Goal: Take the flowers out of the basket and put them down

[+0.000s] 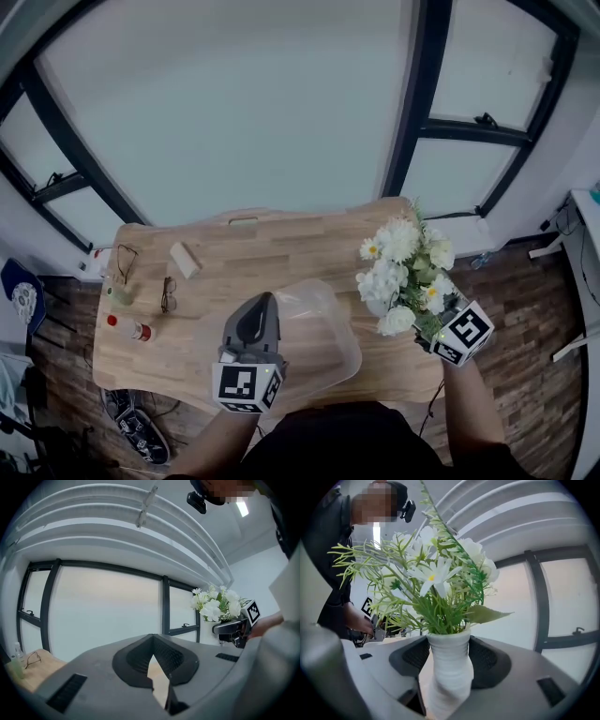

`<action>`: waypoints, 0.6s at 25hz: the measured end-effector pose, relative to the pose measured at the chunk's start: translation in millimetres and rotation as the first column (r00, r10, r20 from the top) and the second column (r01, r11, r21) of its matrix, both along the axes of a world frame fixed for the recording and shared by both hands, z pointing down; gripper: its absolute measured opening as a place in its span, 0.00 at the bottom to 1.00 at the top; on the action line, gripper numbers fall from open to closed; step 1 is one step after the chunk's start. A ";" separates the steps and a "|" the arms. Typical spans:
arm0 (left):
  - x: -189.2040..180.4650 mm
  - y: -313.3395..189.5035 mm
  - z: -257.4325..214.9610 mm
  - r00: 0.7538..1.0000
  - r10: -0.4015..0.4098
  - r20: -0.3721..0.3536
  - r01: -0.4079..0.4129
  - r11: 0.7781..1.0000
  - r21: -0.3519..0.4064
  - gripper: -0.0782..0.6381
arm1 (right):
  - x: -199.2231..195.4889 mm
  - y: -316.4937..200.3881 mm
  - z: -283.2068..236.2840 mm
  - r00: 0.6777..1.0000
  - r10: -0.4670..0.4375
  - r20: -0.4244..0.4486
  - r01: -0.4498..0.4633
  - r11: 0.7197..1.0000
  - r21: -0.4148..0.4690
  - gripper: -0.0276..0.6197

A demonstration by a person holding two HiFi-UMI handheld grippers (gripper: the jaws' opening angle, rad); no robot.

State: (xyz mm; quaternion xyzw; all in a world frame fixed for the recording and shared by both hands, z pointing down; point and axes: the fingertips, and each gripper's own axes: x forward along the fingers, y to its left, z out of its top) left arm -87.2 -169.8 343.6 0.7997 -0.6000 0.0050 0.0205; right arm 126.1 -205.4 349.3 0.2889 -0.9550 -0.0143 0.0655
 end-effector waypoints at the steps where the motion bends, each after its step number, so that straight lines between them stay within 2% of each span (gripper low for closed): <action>1: 1.8 -1.9 1.7 1.000 0.005 0.000 -0.005 1.000 -0.003 0.12 | 1.9 -0.9 2.2 1.000 0.012 0.008 -0.012 1.000 -0.005 0.47; 15: 34.0 -26.6 33.3 0.997 0.071 -0.006 -0.071 0.996 -0.060 0.11 | 38.9 -9.0 33.8 0.988 0.148 0.033 -0.148 0.989 -0.017 0.47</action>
